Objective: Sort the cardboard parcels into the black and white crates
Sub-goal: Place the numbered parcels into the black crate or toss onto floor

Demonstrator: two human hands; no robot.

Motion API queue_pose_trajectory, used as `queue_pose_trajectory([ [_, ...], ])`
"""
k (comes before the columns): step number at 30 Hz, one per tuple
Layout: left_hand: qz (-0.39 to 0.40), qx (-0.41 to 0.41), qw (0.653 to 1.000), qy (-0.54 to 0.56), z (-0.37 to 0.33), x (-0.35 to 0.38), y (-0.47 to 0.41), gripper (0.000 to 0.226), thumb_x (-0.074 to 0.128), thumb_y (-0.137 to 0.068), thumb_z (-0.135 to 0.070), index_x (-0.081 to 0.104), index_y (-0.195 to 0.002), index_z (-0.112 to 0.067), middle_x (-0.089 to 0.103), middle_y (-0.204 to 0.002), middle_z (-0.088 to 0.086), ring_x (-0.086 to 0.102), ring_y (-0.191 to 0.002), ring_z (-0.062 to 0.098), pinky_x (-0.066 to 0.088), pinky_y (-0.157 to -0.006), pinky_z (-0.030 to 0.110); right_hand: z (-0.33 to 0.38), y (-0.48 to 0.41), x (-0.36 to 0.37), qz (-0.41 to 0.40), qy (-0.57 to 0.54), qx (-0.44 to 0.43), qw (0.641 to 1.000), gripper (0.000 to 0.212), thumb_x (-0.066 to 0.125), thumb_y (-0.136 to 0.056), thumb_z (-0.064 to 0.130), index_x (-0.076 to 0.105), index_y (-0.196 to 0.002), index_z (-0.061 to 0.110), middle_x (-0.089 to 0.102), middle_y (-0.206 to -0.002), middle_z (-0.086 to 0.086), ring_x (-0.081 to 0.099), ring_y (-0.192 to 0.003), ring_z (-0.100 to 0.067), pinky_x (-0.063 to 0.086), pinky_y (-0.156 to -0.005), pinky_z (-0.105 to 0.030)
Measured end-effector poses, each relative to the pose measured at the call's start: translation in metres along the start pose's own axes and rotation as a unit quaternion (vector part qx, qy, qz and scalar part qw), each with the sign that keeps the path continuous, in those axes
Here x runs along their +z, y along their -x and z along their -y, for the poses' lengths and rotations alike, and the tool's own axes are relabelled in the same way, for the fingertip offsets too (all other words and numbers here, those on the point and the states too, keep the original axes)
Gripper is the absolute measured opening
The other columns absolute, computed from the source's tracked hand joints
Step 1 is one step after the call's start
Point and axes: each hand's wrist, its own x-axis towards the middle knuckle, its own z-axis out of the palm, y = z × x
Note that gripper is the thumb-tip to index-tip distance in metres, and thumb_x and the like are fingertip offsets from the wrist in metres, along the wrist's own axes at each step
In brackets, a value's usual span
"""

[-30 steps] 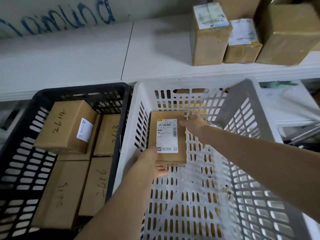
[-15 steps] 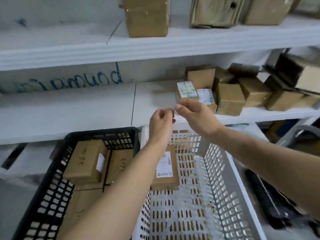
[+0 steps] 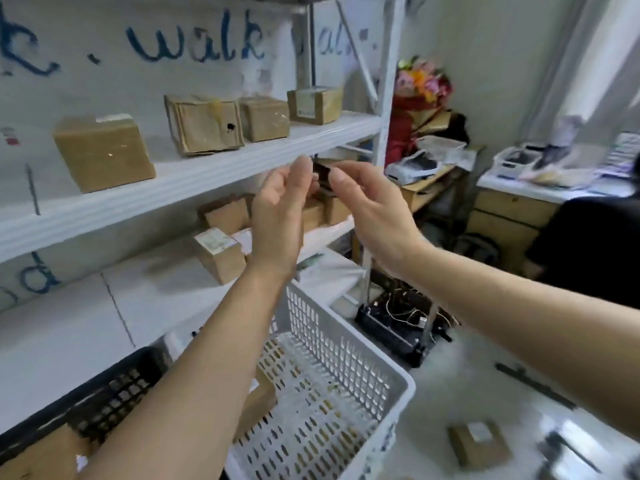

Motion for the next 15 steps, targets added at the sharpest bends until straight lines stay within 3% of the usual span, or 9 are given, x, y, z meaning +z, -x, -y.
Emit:
queue_pose_trajectory([
  [4, 0.116, 0.007, 0.989, 0.095, -0.024, 0.075, 0.024, 0.053, 0.062, -0.07, -0.07, 0.065, -0.093, -0.022, 0.07, -0.098, 0.007, 0.066, -0.099, 0.017, 0.049, -0.089, 0.027, 0.033, 0.04, -0.071, -0.103, 0.038, -0.023, 0.994, 0.033, 0.054, -0.094, 0.033, 0.057, -0.119, 0.011, 0.065, -0.105, 0.008, 0.06, -0.096, 0.006, 0.046, -0.077, -0.01],
  [7, 0.201, 0.022, 0.967, 0.153, -0.041, 0.135, 0.044, 0.077, 0.058, -0.065, -0.07, 0.061, -0.11, -0.008, 0.068, -0.105, 0.012, 0.065, -0.105, 0.021, 0.048, -0.096, 0.032, 0.055, 0.073, -0.124, -0.184, 0.056, -0.045, 0.98, 0.026, 0.055, -0.094, 0.029, 0.057, -0.115, 0.013, 0.064, -0.096, 0.013, 0.061, -0.089, 0.007, 0.046, -0.076, -0.01],
  [15, 0.36, -0.012, 0.9, 0.243, -0.077, 0.287, 0.138, 0.075, 0.056, -0.068, -0.058, 0.058, -0.111, 0.003, 0.064, -0.099, 0.011, 0.061, -0.094, 0.02, 0.047, -0.096, 0.035, 0.095, 0.189, -0.259, -0.358, 0.138, -0.033, 0.923, 0.028, 0.053, -0.096, 0.026, 0.054, -0.116, 0.007, 0.064, -0.099, 0.005, 0.061, -0.094, -0.001, 0.047, -0.085, -0.016],
])
